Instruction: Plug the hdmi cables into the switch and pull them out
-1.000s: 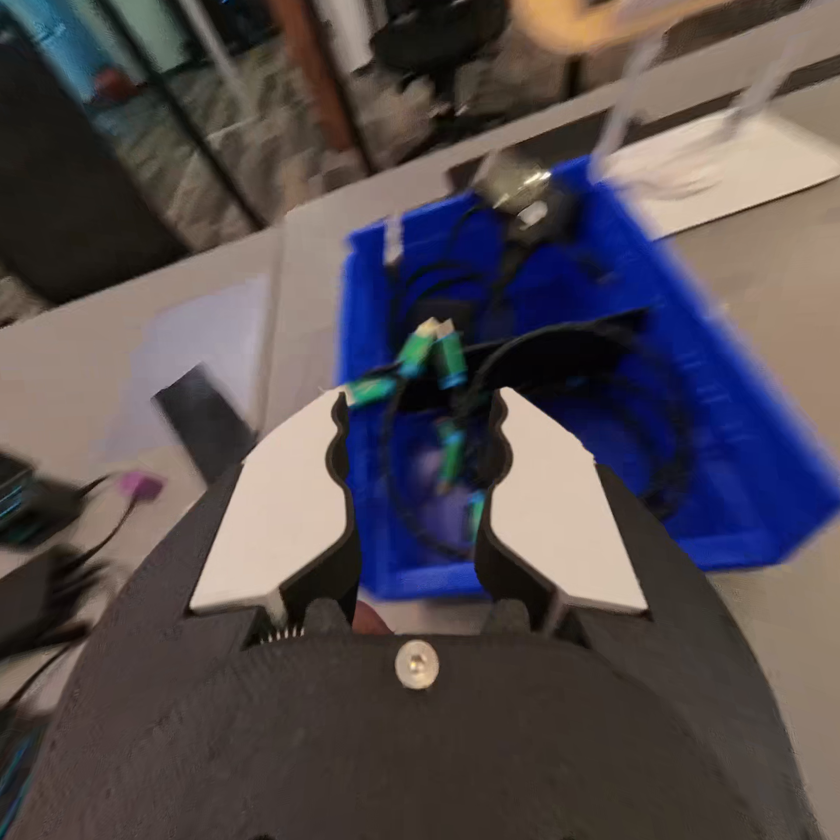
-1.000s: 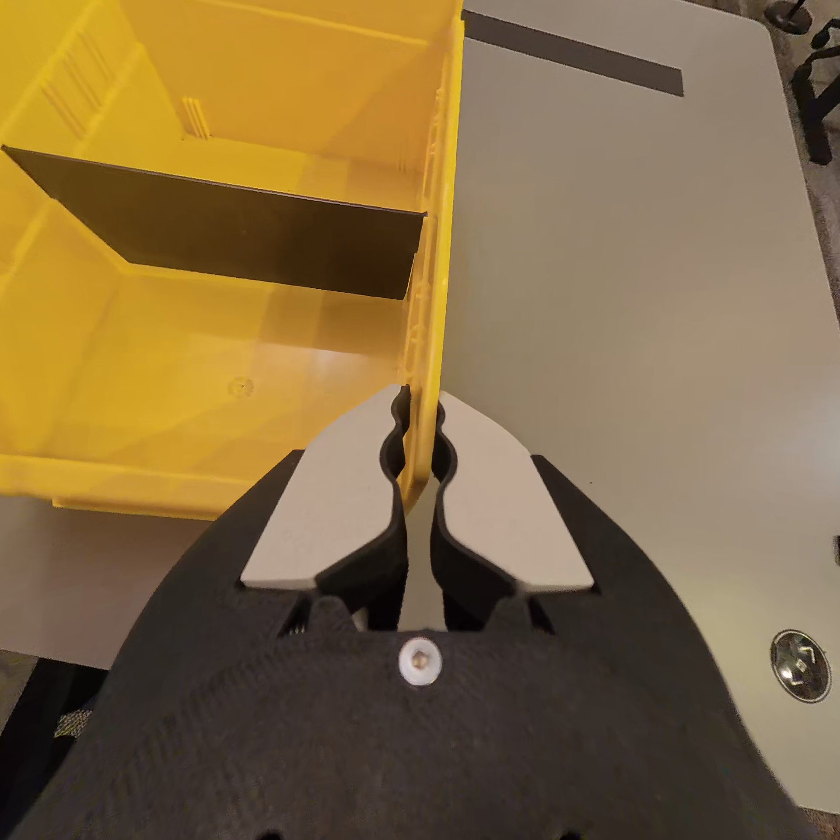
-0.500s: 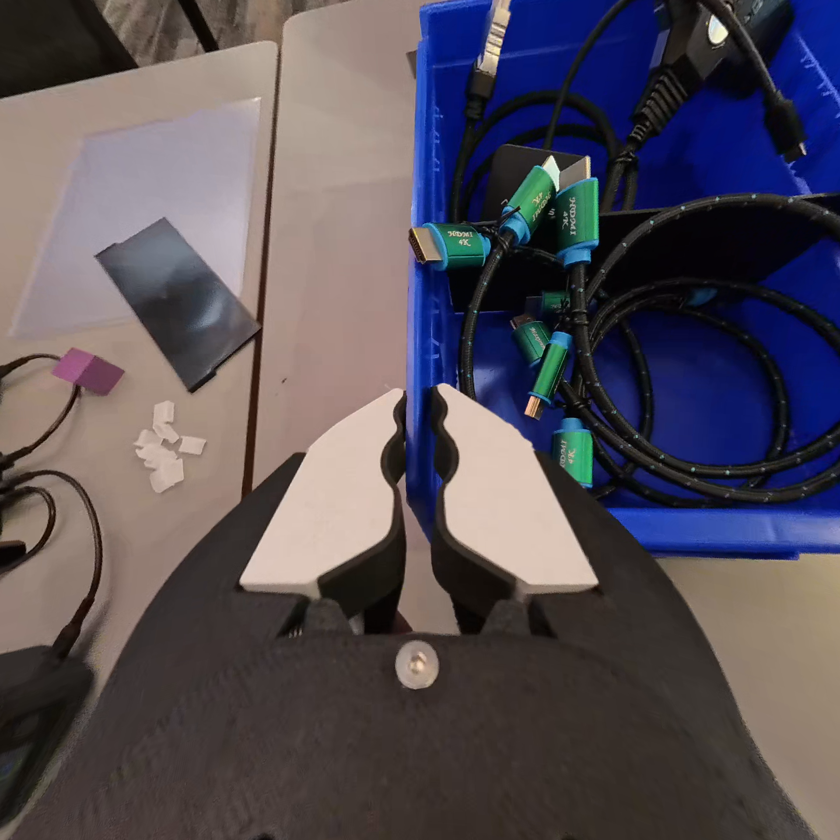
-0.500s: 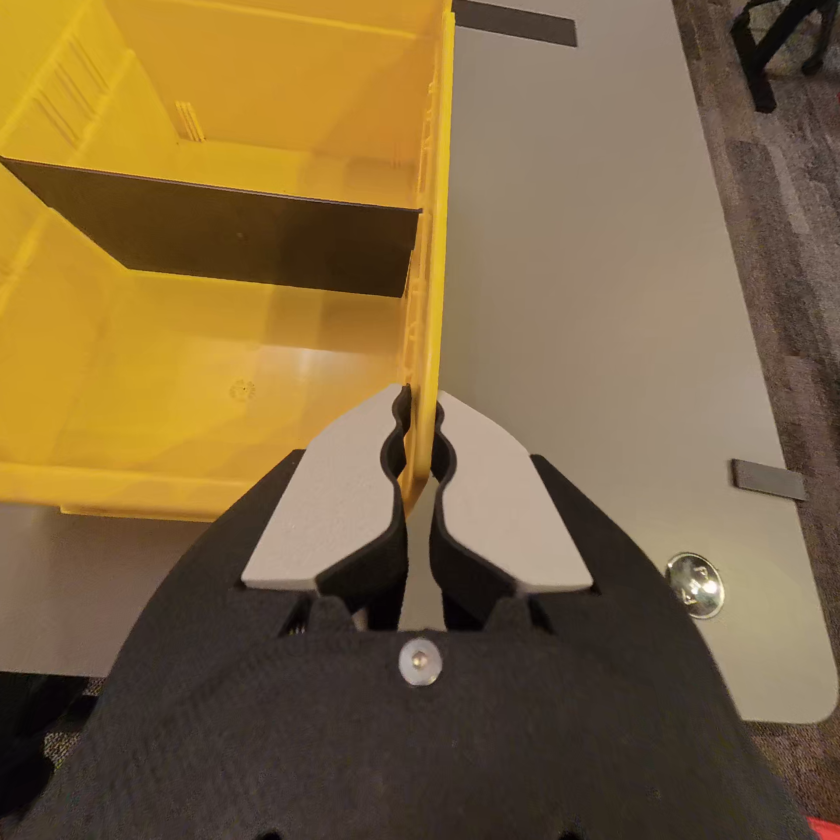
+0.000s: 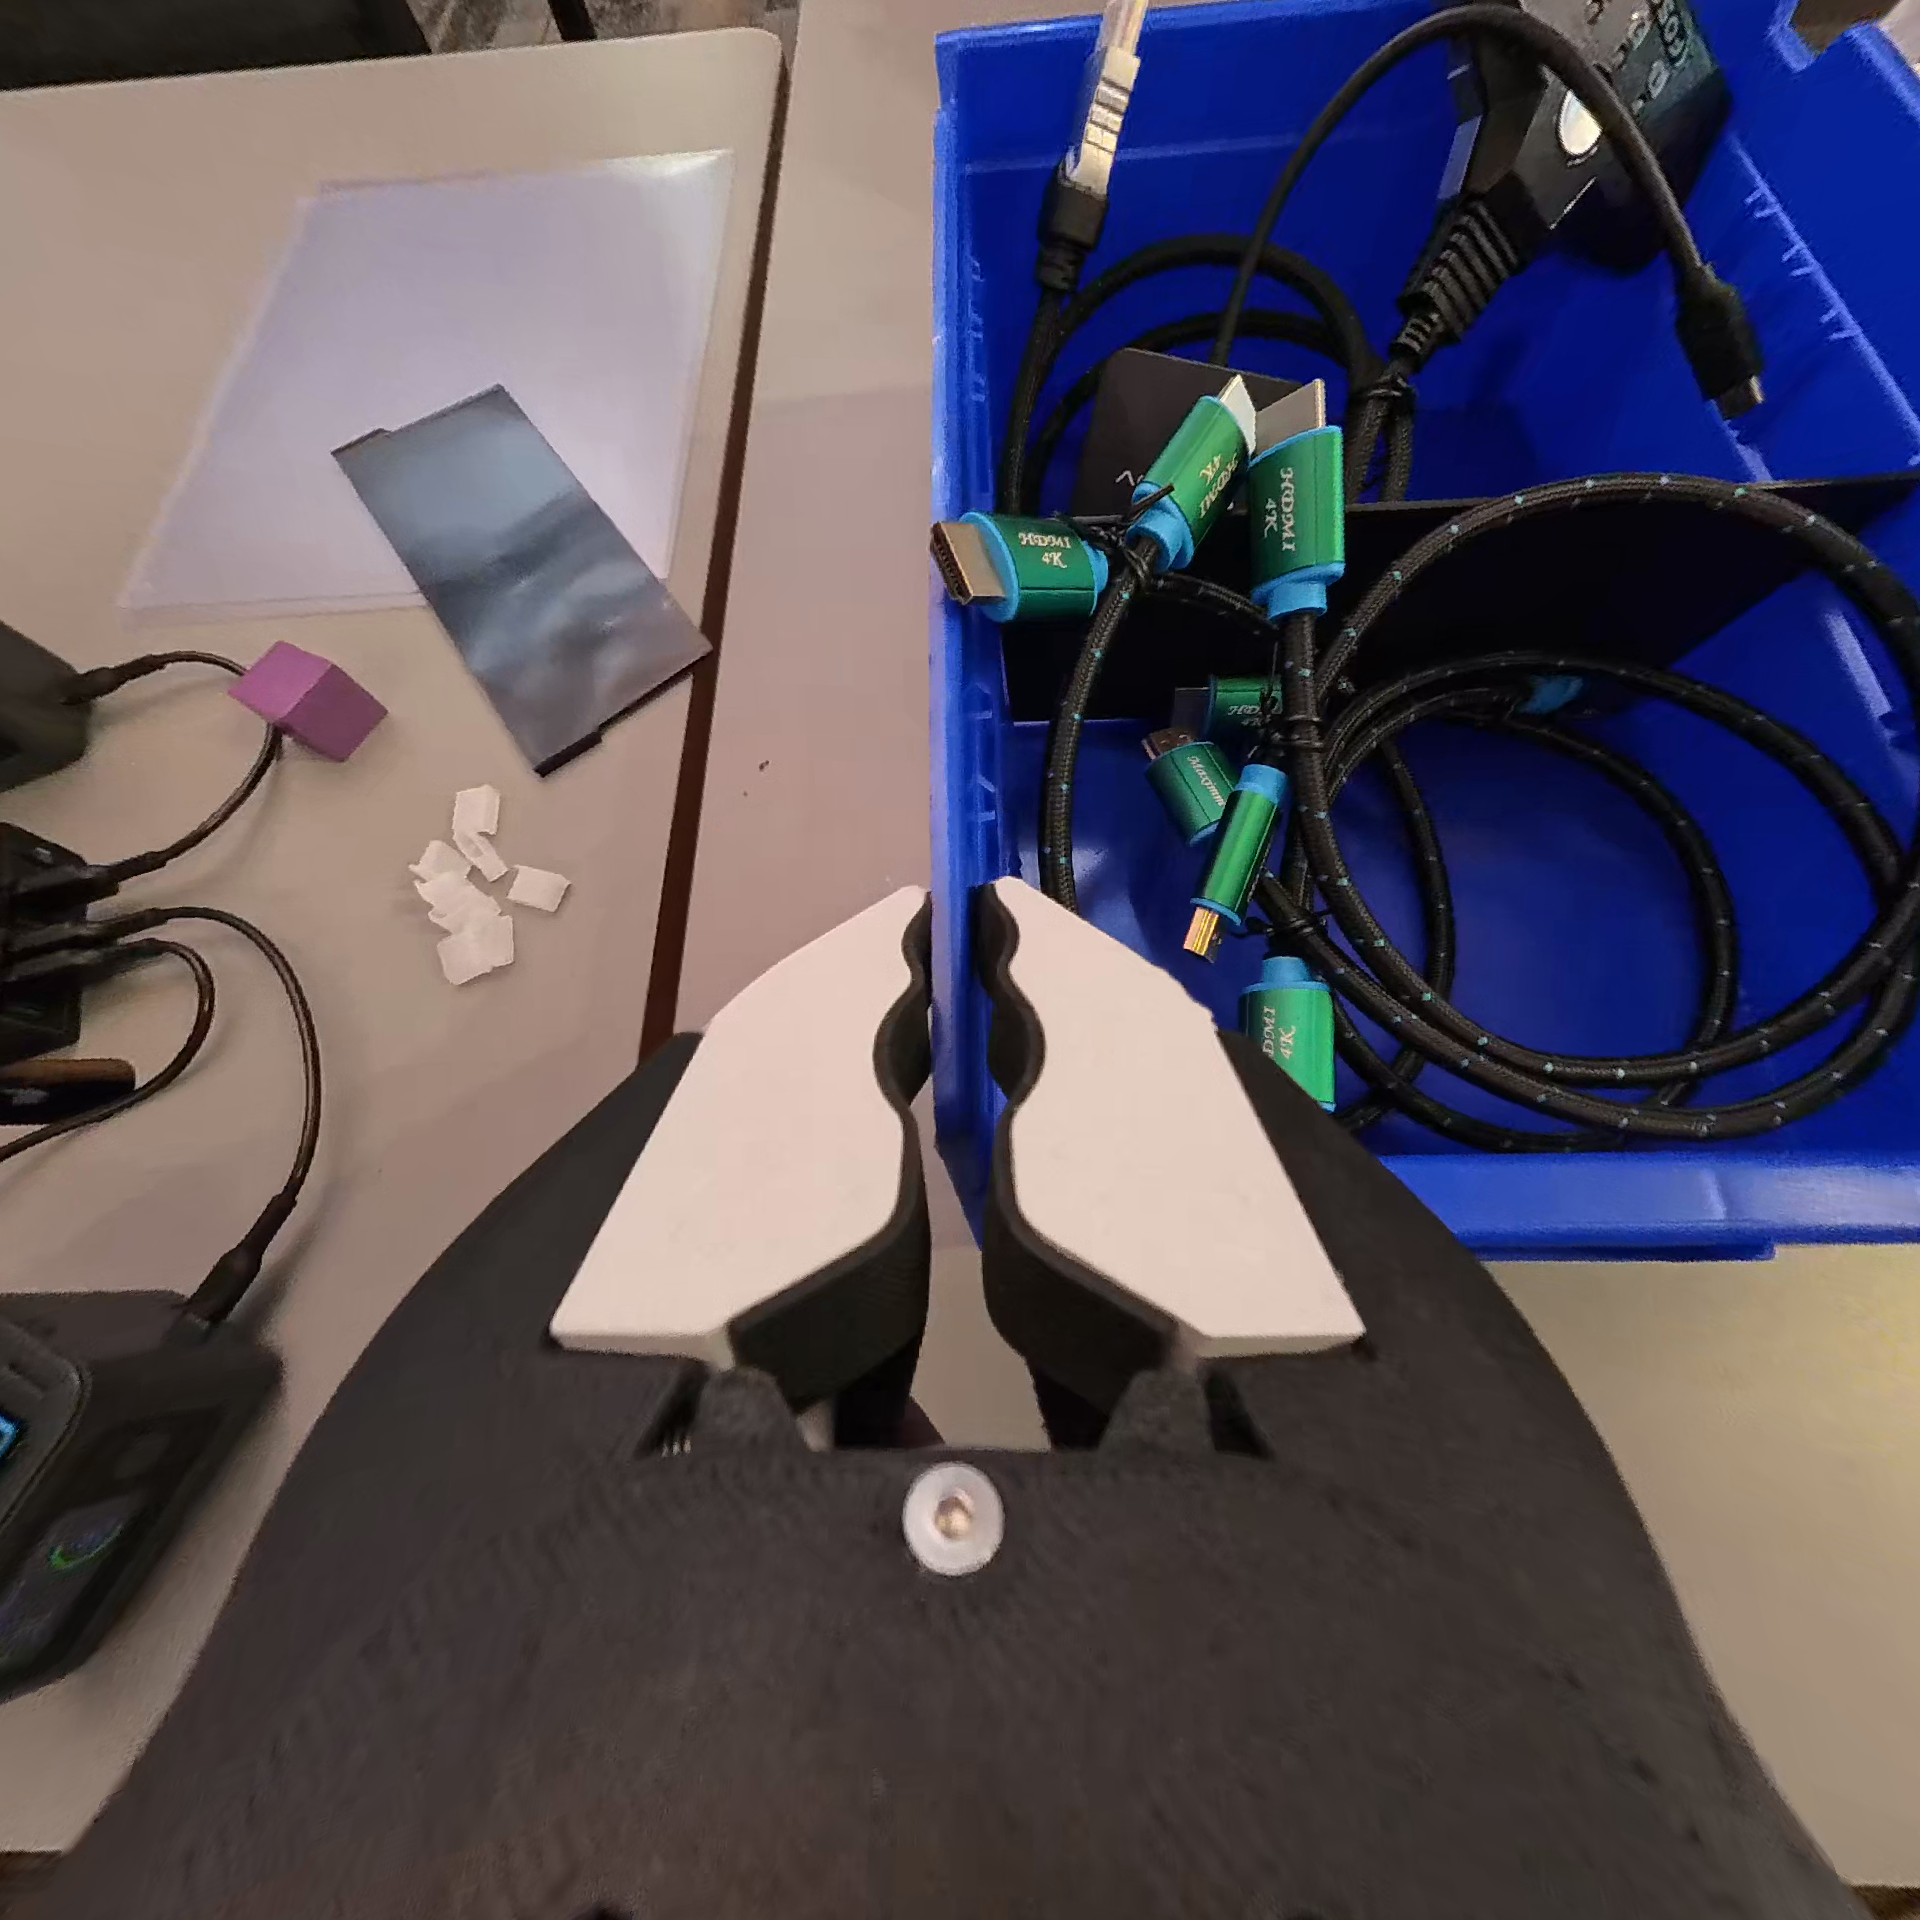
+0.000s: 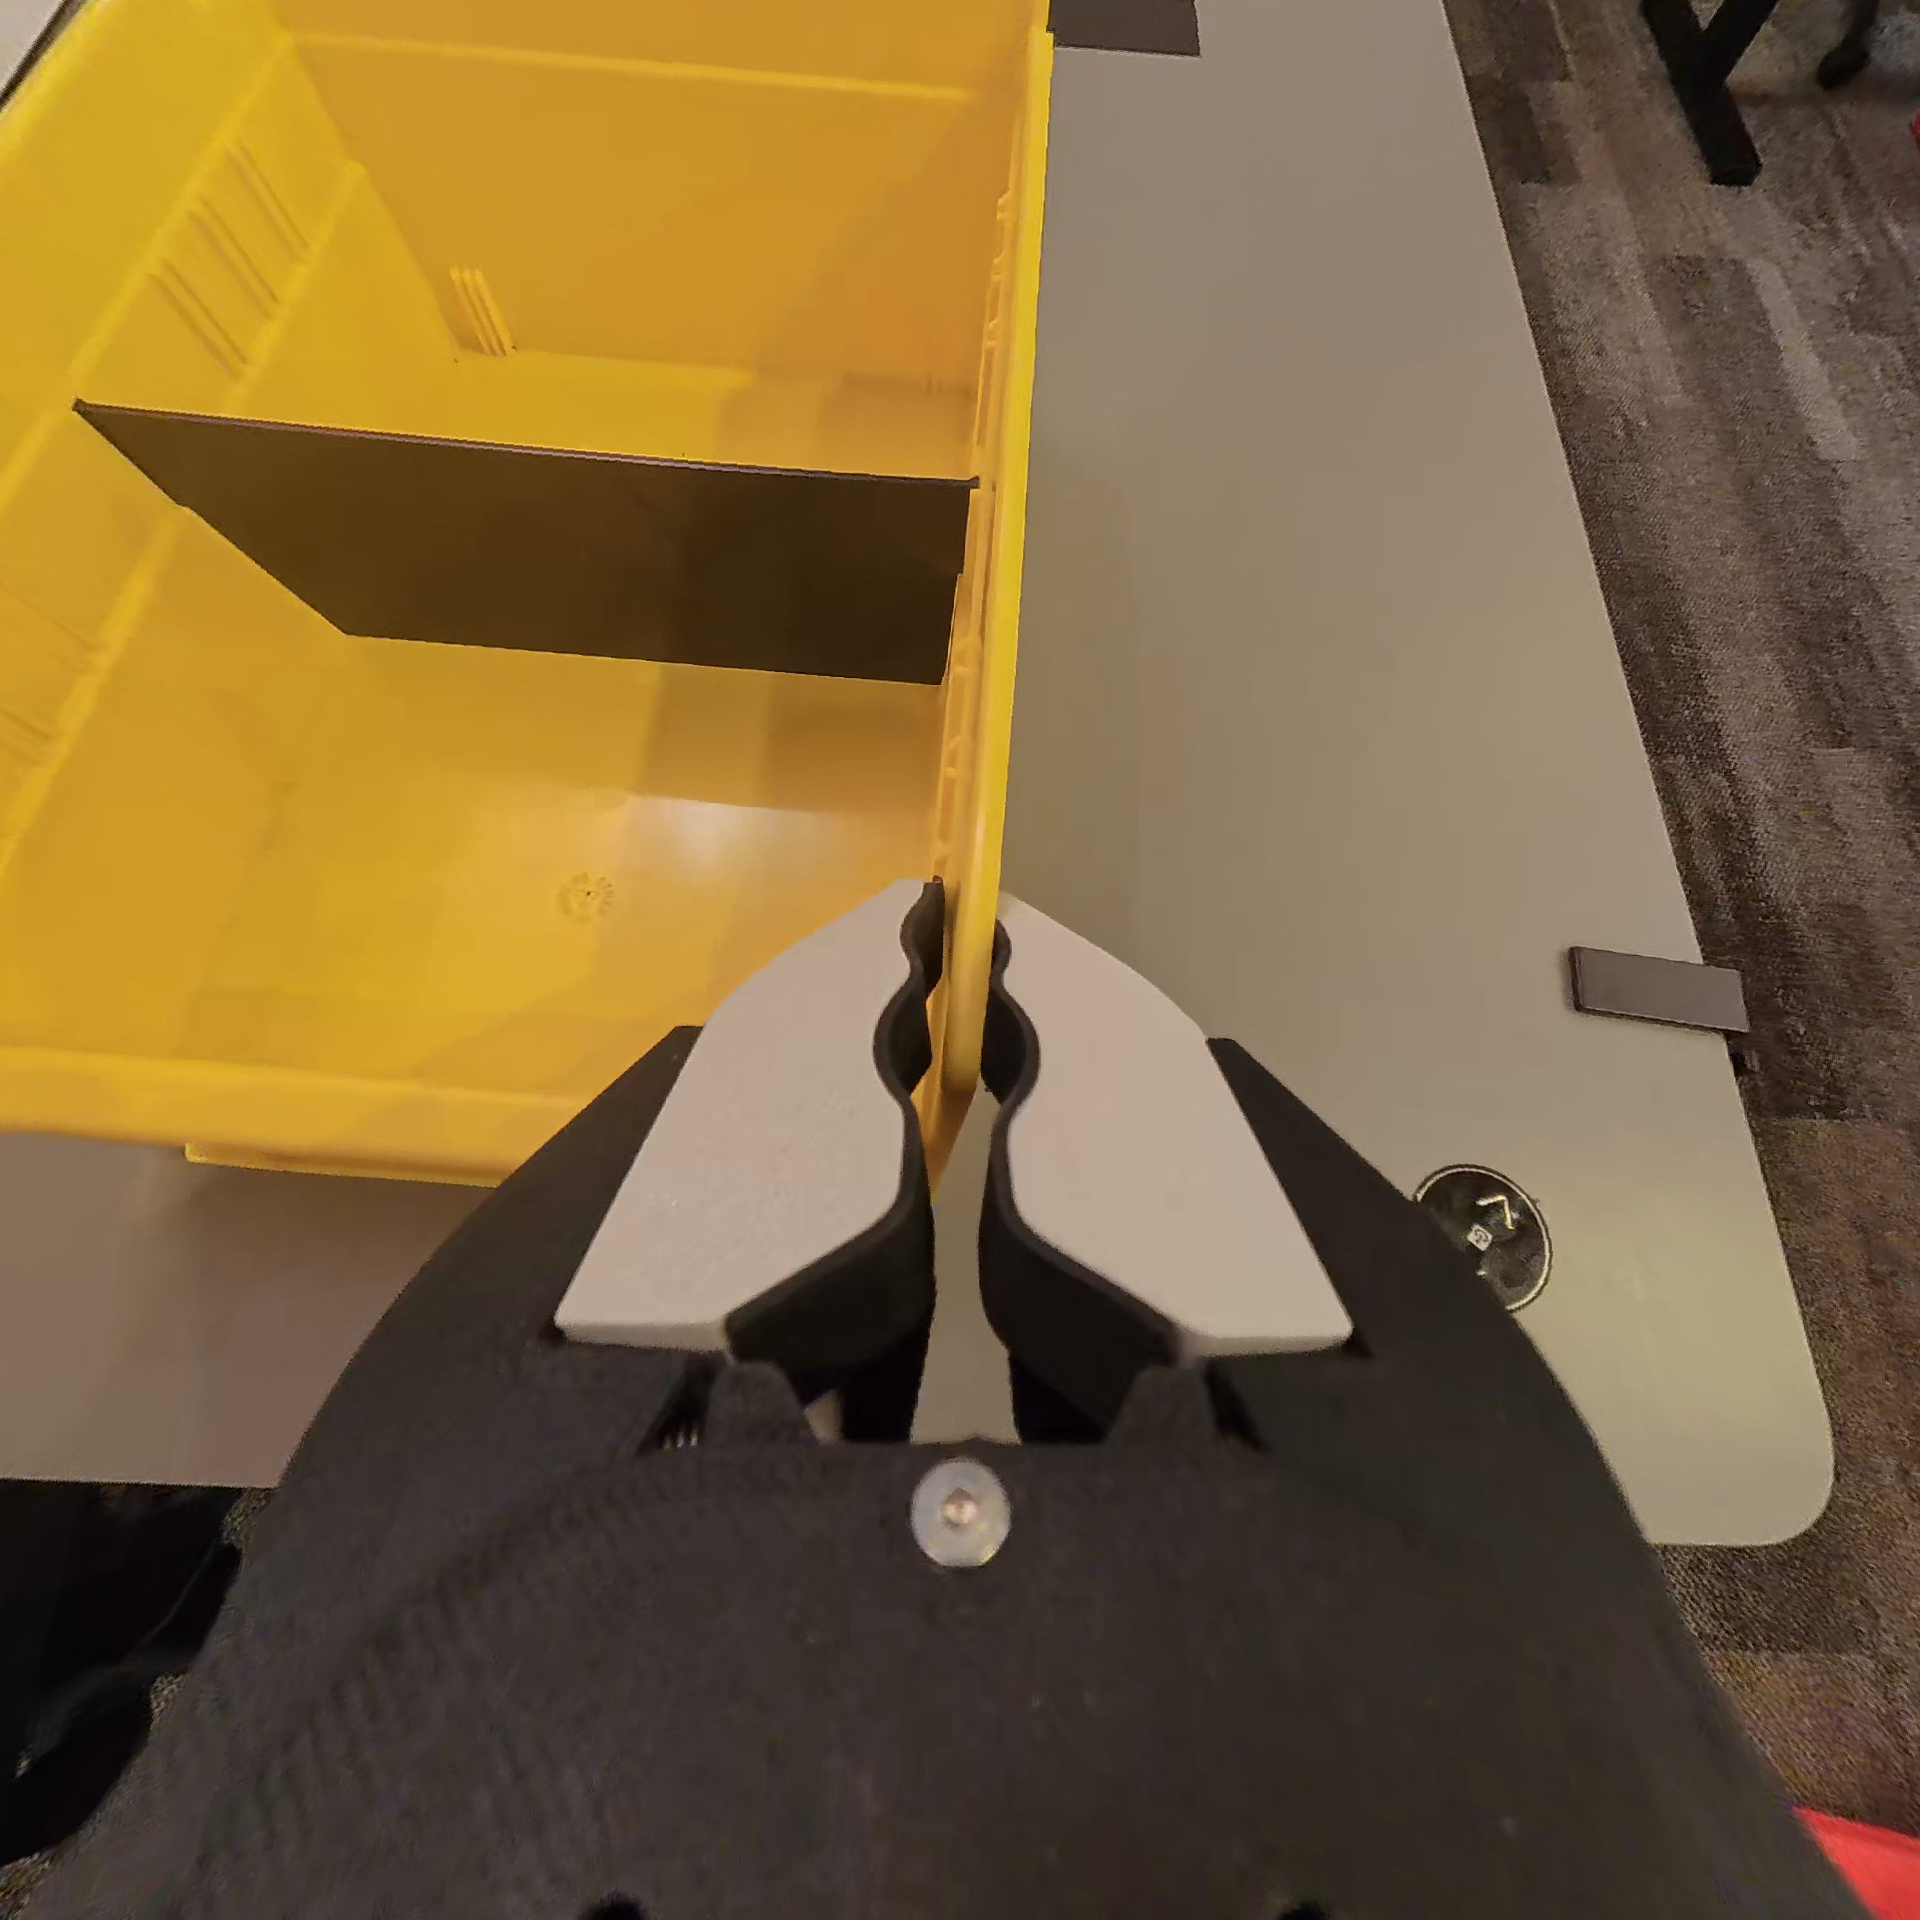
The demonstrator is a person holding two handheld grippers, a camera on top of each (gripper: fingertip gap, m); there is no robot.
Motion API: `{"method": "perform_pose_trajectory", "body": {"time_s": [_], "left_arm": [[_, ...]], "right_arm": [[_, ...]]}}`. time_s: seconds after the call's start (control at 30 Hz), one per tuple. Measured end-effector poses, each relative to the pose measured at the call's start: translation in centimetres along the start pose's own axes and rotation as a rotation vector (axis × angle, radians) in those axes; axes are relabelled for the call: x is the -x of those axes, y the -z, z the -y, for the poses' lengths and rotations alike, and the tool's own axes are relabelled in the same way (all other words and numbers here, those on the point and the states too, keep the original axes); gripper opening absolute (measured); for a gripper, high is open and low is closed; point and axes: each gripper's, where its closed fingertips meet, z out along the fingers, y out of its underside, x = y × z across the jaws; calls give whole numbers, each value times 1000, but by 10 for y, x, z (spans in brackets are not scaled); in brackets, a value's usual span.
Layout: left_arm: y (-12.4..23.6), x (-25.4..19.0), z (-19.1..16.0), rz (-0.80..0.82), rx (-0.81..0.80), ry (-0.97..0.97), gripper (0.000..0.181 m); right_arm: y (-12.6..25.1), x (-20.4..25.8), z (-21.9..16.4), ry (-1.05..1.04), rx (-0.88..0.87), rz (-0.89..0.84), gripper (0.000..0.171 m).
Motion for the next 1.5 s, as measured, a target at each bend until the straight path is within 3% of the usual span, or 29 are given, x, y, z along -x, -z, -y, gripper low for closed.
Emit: {"method": "perform_pose_trajectory", "body": {"time_s": [0.23, 0.33, 0.5, 0.7, 0.87, 1.03, 1.2, 1.5], "left_arm": [[1, 9, -1, 32, -15, 17, 7], [1, 11, 0, 53, -21, -37, 9], [5, 18, 3, 67, -48, -28, 38], [36, 31, 44, 167, -202, -83, 45], [47, -27, 102, 89, -324, -322, 40], [4, -92, 144, -63, -289, -458, 41], [-63, -121, 168, -188, -147, -516, 57], [-147, -128, 158, -253, 76, -701, 76]], "right_arm": [[-1, -1, 1, 21, 11, -11, 6], [2, 3, 5, 12, -15, -15, 19], [23, 1, 27, 75, -82, -145, 42], [63, 43, 73, 218, -230, -201, 36], [75, 122, 107, 301, -327, -60, 28], [62, 227, 116, 332, -343, 222, 25], [54, 312, 104, 340, -322, 439, 24], [39, 375, 70, 403, -246, 602, 23]]}}
